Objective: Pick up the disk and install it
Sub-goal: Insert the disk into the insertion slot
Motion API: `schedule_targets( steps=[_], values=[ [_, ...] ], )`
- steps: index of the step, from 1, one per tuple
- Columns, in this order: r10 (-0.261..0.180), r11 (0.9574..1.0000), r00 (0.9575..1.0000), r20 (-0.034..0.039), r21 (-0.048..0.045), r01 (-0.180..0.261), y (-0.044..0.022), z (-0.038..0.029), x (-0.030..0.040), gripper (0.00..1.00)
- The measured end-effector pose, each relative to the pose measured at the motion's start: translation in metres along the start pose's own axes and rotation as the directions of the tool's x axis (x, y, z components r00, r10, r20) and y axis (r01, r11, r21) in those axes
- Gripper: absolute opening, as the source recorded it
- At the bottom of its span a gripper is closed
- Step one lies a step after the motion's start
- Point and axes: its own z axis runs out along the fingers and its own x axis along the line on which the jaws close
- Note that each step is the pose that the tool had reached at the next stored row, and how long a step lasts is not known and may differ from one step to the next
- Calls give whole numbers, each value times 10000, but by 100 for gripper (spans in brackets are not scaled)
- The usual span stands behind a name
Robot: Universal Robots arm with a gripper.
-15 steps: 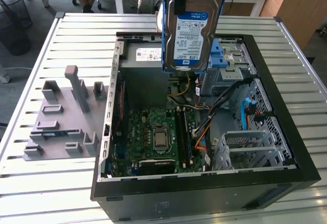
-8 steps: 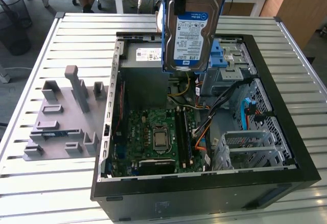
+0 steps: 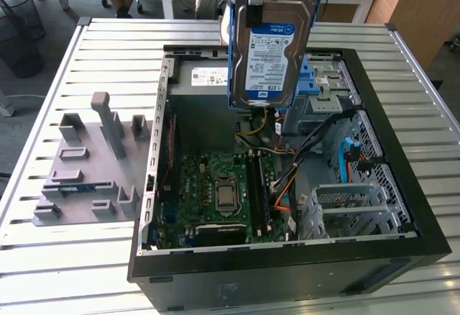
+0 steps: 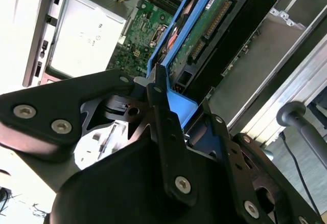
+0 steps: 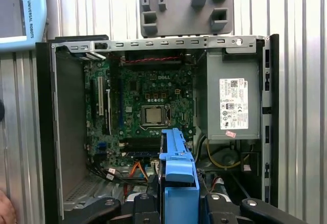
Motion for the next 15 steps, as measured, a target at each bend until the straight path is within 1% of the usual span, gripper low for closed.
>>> schedule_targets(
  steps=[6, 12, 15],
  values=[
    [-1, 10000, 10000, -1, 0, 1, -7, 8, 141, 36],
    [0, 10000, 10000, 0, 0, 0, -15, 22, 304, 36],
    [-1, 10000, 10000, -2, -1, 1, -18, 28, 350, 36]
  ],
)
